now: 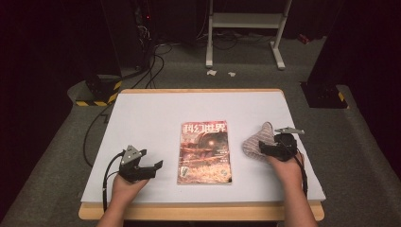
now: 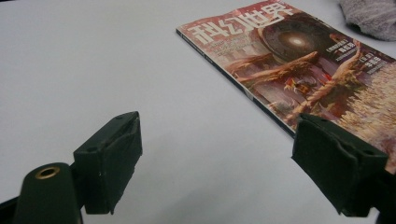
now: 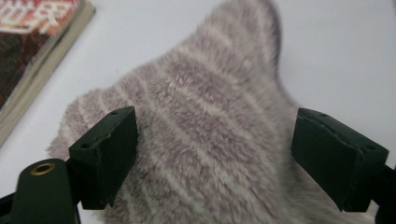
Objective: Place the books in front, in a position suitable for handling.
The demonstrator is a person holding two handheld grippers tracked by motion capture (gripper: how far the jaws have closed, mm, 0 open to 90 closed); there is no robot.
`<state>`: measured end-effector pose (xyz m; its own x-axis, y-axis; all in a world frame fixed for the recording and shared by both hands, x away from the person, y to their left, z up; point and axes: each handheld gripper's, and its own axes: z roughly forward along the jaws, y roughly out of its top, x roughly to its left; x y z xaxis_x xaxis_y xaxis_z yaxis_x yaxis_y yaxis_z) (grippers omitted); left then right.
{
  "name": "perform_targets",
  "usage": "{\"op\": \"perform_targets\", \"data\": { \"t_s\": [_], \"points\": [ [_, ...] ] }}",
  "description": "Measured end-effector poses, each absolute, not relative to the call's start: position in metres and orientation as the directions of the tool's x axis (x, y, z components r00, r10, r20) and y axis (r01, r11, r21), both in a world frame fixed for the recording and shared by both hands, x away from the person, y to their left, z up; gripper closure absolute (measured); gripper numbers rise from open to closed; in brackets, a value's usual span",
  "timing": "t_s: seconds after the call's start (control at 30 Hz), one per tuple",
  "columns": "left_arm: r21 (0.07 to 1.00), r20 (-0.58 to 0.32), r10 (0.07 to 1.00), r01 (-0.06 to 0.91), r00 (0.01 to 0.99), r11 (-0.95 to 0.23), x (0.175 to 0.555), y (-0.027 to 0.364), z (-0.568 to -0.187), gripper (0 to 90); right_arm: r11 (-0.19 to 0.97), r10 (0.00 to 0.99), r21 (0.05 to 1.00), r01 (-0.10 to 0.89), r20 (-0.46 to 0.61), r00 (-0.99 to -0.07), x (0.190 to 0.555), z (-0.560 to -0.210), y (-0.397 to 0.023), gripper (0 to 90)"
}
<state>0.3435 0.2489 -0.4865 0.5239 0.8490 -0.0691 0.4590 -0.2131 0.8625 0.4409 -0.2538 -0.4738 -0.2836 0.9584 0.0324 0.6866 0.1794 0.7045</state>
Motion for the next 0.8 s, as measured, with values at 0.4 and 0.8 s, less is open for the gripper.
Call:
{"op": "perform_targets", "data": {
  "t_s": [0.4, 0.8],
  "points": [
    [0.852, -0.094, 0.829, 0.475, 0.551, -0.219, 0.344, 0.243, -0.488, 16.2, 0.223, 0.961, 0.674, 0.705, -0.03, -0.276, 0.426, -0.491, -0.23, 37.4],
    [0.868, -0.146, 0.774, 0.455, 0.616, -0.198, 0.341, 0.239, -0.488, 20.5, 0.223, 0.958, 0.751, 0.622, -0.052, -0.281, 0.41, -0.489, -0.228, 61.6]
  ]
}}
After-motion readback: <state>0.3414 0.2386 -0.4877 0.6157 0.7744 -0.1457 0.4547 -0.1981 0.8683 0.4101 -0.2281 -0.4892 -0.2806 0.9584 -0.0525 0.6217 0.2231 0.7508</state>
